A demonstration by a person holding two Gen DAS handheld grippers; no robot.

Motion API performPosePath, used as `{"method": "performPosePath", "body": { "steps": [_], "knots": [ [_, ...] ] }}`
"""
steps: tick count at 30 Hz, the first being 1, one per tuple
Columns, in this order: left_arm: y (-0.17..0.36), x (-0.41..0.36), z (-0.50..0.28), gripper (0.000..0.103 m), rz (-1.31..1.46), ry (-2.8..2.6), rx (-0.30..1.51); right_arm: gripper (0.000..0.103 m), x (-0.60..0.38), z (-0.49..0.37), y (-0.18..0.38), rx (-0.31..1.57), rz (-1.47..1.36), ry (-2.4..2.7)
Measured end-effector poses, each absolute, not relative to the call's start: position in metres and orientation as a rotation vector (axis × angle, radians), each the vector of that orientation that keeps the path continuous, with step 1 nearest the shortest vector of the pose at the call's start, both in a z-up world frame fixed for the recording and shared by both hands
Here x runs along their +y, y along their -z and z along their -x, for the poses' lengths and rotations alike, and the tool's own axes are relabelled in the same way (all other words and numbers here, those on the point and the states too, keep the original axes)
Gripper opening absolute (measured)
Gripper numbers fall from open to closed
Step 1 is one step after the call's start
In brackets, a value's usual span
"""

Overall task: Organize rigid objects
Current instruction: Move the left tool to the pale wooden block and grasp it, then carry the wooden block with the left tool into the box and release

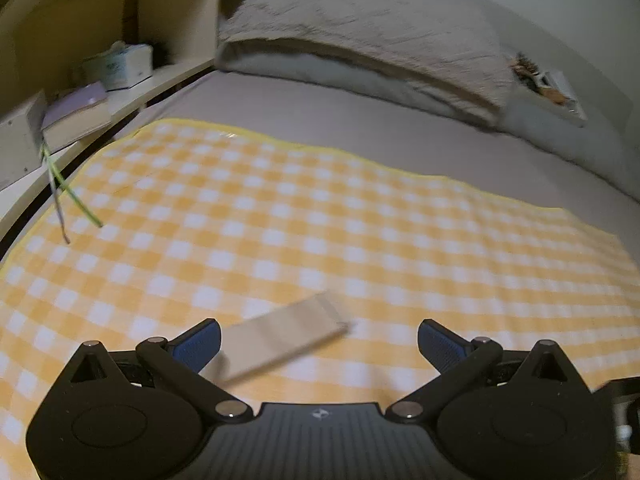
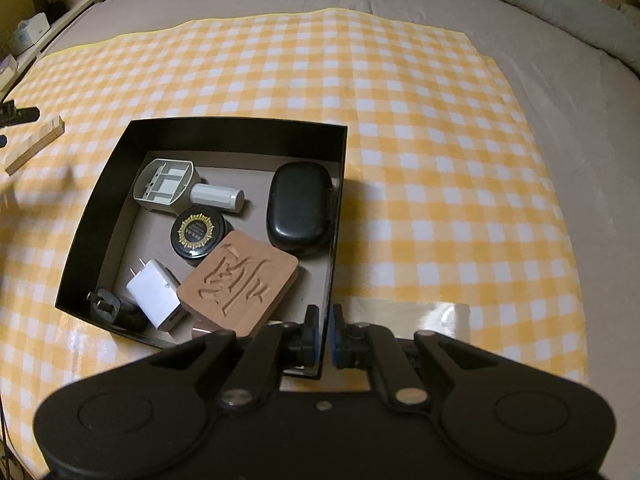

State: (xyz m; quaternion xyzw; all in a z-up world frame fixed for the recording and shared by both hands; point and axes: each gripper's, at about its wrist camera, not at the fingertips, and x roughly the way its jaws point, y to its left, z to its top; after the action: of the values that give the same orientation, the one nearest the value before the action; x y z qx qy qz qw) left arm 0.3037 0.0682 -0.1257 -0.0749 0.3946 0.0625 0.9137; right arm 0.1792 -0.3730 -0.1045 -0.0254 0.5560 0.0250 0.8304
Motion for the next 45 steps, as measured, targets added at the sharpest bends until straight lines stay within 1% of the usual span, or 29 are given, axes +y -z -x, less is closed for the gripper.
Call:
{"method": "performPosePath", "body": {
  "steps": [9, 12, 15, 17, 19, 20, 21, 22, 23, 24, 30, 34, 35, 36, 37, 38, 39, 45],
  "knots": [
    [0.153, 0.105, -0.326, 0.103, 0.131, -0.098, 0.827, 0.006, -0.369, -0.181, 0.109, 1.195, 0.059, -0.066],
    [0.16, 0.104, -0.329, 0.103, 0.156, -0.044, 0.904, 0.006, -0.371, -0.181, 0.109, 1.196, 0.049, -0.069],
    [0.157, 0.098, -0.325, 0.103, 0.196, 0.018, 0.94, 0.006, -0.371, -0.182, 0.109, 1.196, 0.053, -0.073],
    [0.155, 0.09, -0.321, 0.101, 0.21, 0.074, 0.979, 0.006, -0.371, -0.182, 0.109, 1.194, 0.054, -0.073],
    [0.153, 0.079, -0.318, 0.091, 0.165, 0.092, 1.01, 0.006, -0.371, -0.181, 0.109, 1.194, 0.055, -0.071],
    [0.151, 0.073, -0.316, 0.081, 0.133, 0.097, 1.02, 0.006, -0.37, -0.181, 0.109, 1.193, 0.059, -0.07],
    [0.152, 0.07, -0.315, 0.075, 0.12, 0.107, 1.028, 0.006, -0.37, -0.182, 0.109, 1.193, 0.062, -0.069],
    [0.151, 0.067, -0.314, 0.072, 0.113, 0.123, 1.036, 0.006, -0.369, -0.182, 0.11, 1.192, 0.063, -0.068],
    [0.15, 0.065, -0.313, 0.066, 0.112, 0.141, 1.043, 0.006, -0.369, -0.182, 0.11, 1.191, 0.063, -0.067],
    [0.15, 0.063, -0.312, 0.063, 0.11, 0.154, 1.049, 0.006, -0.369, -0.183, 0.11, 1.191, 0.061, -0.065],
    [0.149, 0.054, -0.313, 0.062, 0.1, 0.091, 1.031, 0.006, -0.369, -0.185, 0.109, 1.179, 0.056, -0.057],
    [0.15, 0.05, -0.33, 0.062, 0.095, 0.025, 1.005, 0.006, -0.368, -0.187, 0.109, 1.174, 0.053, -0.046],
    [0.151, 0.048, -0.333, 0.06, 0.083, 0.01, 1.0, 0.006, -0.367, -0.189, 0.109, 1.174, 0.054, -0.041],
    [0.151, 0.046, -0.335, 0.053, 0.062, -0.004, 0.995, 0.006, -0.367, -0.189, 0.109, 1.173, 0.054, -0.038],
    [0.152, 0.042, -0.34, 0.049, 0.038, -0.015, 0.992, 0.006, -0.367, -0.189, 0.109, 1.172, 0.054, -0.036],
    [0.152, 0.039, -0.343, 0.041, 0.008, -0.026, 0.988, 0.006, -0.367, -0.189, 0.11, 1.173, 0.053, -0.032],
    [0.152, 0.038, -0.344, 0.036, -0.01, -0.033, 0.985, 0.005, -0.367, -0.19, 0.109, 1.174, 0.052, -0.029],
    [0.151, 0.036, -0.349, 0.035, -0.008, -0.033, 0.985, 0.004, -0.37, -0.194, 0.111, 1.181, 0.021, -0.024]
  ]
}}
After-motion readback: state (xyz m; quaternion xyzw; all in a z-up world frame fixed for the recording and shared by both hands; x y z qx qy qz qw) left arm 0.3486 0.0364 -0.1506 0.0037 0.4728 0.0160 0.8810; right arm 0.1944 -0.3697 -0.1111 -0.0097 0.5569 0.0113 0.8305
